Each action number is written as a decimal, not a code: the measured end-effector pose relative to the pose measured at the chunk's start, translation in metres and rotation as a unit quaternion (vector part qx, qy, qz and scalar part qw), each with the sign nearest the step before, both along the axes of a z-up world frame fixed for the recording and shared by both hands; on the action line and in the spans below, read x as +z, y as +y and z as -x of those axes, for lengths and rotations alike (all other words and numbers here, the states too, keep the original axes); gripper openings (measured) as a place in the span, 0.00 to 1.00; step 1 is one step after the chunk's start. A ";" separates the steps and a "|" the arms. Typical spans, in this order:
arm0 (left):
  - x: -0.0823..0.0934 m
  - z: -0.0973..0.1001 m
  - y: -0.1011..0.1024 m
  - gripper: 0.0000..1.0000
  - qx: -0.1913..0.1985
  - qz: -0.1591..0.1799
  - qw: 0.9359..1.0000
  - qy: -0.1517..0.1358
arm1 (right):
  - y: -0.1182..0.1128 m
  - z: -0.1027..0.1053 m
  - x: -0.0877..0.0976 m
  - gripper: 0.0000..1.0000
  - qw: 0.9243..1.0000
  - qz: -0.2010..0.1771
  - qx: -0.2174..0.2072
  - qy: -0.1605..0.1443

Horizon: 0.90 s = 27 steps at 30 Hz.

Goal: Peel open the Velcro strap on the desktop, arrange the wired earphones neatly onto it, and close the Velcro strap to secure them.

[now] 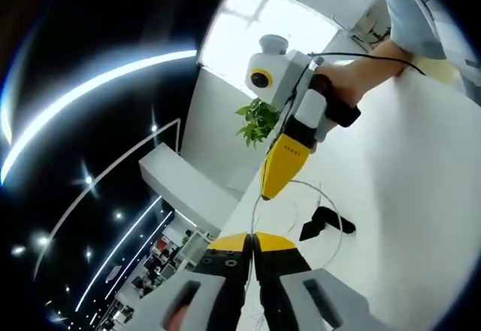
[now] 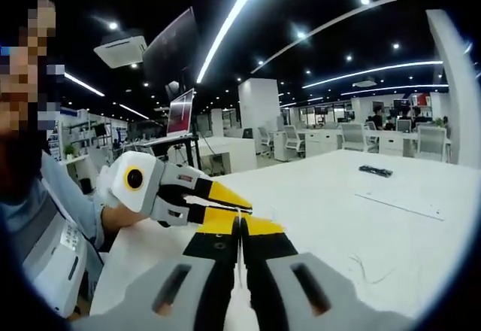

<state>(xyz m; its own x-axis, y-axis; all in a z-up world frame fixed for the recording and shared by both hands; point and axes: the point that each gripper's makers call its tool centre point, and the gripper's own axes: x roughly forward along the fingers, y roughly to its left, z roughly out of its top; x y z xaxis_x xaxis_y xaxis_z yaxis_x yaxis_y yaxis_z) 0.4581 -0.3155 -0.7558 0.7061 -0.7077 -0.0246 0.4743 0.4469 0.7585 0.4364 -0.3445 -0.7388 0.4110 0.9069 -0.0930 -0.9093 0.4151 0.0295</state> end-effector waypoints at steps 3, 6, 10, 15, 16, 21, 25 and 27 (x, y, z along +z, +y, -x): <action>0.009 -0.003 0.007 0.06 0.006 0.017 1.000 -0.001 | 0.000 0.000 0.012 0.04 1.000 -0.005 -0.004 -0.013; 0.016 -0.006 0.013 0.06 0.010 0.036 0.999 0.001 | 0.004 -0.001 0.022 0.04 1.000 -0.007 -0.003 -0.018; 0.022 -0.010 0.021 0.06 0.020 0.044 0.999 -0.006 | 0.008 -0.002 0.033 0.04 1.000 -0.013 0.001 -0.016; 0.028 -0.014 0.029 0.06 0.031 0.054 0.998 -0.014 | 0.012 -0.003 0.055 0.04 0.999 -0.045 0.010 -0.002; 0.029 -0.015 0.031 0.06 0.033 0.055 0.998 -0.016 | 0.012 -0.003 0.057 0.04 0.999 -0.047 0.012 -0.001; 0.033 -0.018 0.037 0.06 0.045 0.061 0.997 -0.023 | 0.016 0.003 0.075 0.04 0.997 -0.068 0.026 0.006; 0.034 -0.023 0.044 0.06 0.062 0.063 0.996 -0.029 | 0.016 0.007 0.085 0.04 0.996 -0.079 0.031 0.004; 0.036 -0.024 0.049 0.06 0.066 0.072 0.995 -0.028 | 0.015 0.008 0.089 0.04 0.996 -0.079 0.030 -0.002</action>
